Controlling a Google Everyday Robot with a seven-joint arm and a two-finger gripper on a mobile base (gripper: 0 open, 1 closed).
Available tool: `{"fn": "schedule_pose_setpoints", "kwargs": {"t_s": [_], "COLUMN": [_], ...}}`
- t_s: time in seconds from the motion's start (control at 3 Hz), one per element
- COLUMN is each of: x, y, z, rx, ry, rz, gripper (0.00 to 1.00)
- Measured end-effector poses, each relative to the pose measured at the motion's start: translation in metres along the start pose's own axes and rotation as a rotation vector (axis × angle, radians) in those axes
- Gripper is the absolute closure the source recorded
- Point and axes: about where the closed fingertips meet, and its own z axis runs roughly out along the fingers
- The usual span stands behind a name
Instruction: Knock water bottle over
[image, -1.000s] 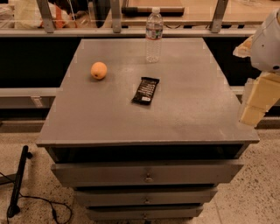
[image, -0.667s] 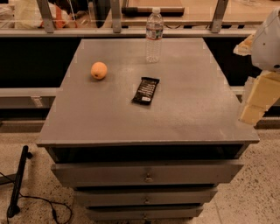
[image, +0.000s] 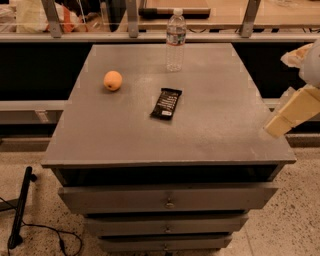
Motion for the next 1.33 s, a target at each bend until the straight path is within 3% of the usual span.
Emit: {"fn": "schedule_pose_setpoints", "kwargs": {"t_s": [0.33, 0.67, 1.0, 1.33], "x": [-0.003, -0.016, -0.027, -0.027], "y": [-0.030, -0.065, -0.116, -0.116], "z": [0.003, 0.006, 0.009, 0.009], "rx": [0.079, 0.176, 0.318, 0.318], "ry": [-0.202, -0.353, -0.463, -0.463], "rz": [0.112, 0.158, 0.221, 0.221], "gripper": [0.00, 0.00, 0.00, 0.00]}}
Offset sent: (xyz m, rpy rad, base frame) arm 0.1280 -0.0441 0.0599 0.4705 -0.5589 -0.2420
